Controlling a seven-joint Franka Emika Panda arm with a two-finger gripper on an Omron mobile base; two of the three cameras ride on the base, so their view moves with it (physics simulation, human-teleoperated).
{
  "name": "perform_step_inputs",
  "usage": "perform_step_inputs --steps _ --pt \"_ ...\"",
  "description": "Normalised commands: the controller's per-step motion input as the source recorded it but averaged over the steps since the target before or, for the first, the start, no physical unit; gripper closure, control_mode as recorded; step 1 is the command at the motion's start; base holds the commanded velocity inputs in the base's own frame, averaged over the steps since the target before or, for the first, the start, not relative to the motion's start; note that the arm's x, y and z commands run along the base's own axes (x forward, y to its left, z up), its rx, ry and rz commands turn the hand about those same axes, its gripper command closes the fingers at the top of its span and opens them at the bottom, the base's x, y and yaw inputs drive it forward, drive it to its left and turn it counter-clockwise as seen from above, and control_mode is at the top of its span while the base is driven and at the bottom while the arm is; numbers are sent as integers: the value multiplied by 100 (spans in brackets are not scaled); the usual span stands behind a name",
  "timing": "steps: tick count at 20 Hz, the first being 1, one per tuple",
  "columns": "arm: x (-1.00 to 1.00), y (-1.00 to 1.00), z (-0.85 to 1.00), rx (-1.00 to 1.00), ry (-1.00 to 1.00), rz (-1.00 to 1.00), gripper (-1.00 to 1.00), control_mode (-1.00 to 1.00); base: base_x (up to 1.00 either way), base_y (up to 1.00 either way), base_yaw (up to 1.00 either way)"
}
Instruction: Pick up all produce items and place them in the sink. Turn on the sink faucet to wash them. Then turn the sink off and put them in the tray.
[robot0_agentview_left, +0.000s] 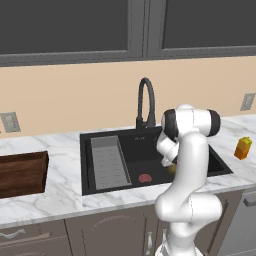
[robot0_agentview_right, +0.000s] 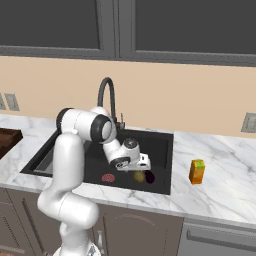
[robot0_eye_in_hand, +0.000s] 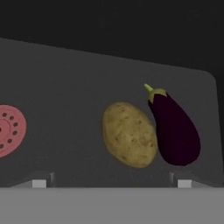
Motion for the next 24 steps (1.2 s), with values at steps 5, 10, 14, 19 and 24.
perform_step_inputs --steps 5,10,14,19,24 --pt "1 0 -12 -1 0 0 -100 -100 0 0 0" --pt "4 -4 -13 -1 0 2 -100 -100 0 0 0" --pt "7 -11 -13 0 -1 4 -100 -100 0 0 0" --pt "9 -10 -18 0 0 4 -100 -100 0 0 0" --pt "10 -2 -26 0 0 4 -100 -100 0 0 0"
